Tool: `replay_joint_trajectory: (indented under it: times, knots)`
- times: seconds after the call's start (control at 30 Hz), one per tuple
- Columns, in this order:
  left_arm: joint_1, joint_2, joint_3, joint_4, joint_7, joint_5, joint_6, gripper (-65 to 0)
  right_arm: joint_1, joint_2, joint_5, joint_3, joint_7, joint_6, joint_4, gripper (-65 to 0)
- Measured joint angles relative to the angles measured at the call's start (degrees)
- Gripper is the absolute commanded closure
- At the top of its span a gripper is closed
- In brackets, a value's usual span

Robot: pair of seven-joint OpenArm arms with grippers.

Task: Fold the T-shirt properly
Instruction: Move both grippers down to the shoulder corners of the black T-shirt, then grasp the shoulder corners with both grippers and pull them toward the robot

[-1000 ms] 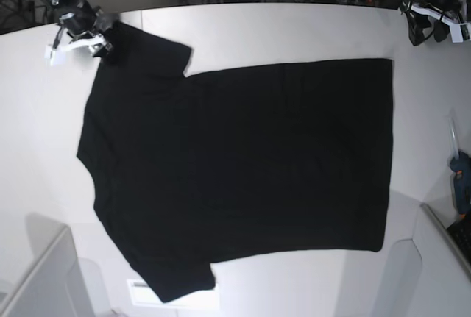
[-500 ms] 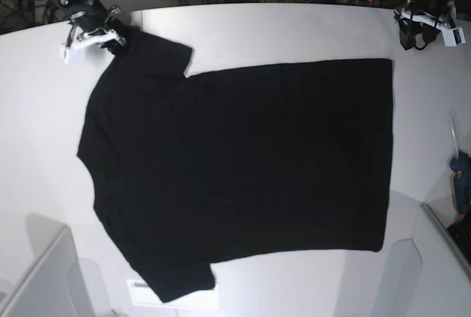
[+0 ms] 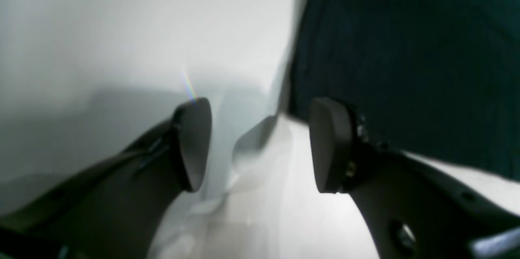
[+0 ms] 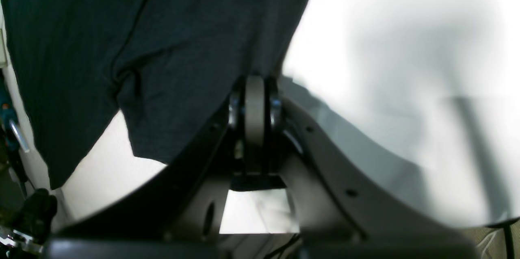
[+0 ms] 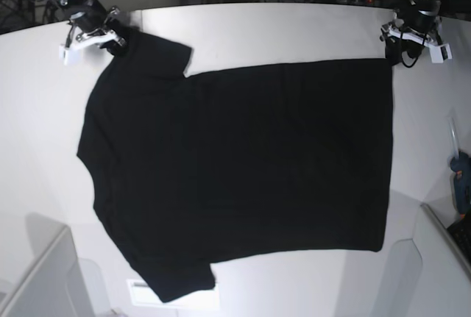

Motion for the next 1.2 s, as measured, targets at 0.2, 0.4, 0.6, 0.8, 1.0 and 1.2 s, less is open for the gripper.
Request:
replay_joint_trajectory:
  times: [0.2, 0.4, 0.6, 0.8, 1.0, 1.2]
  knots:
    - [-1.5, -0.3, 4.3, -1.7, -1.5, -1.3, 2.1, -37.4, 0.0, 0.0, 0.0, 0.0, 0.0, 0.0, 0.0, 0.0]
    - [-1.6, -0.7, 5.9, -2.6, -3.0, -1.7, 2.6, -34.1, 0.0, 0.0, 0.0, 0.0, 0.0, 0.0, 0.0, 0.0]
    - [-2.7, -0.5, 7.5, -4.8, -3.1, -2.2, 2.5, 0.0, 0.0, 0.0, 0.0, 0.0, 0.2, 0.0, 0.0, 0.0]
    - [-2.7, -0.8, 7.8, -4.0, -2.5, -1.8, 2.5, 0.0, -0.1, 0.2, 0.0, 0.2, 0.2, 0.0, 0.1, 0.0]
    - [0.7, -4.0, 8.0, -2.4, -1.4, -1.5, 2.5, 0.0, -1.2, 0.2, 0.0, 0.3, 0.4, 0.0, 0.6, 0.0]
    - [3.0, -5.5, 7.9, -2.1, -1.6, -1.5, 2.5, 0.0, -3.9, 0.2, -0.2, 0.3, 0.4, -0.2, 5.0, 0.0]
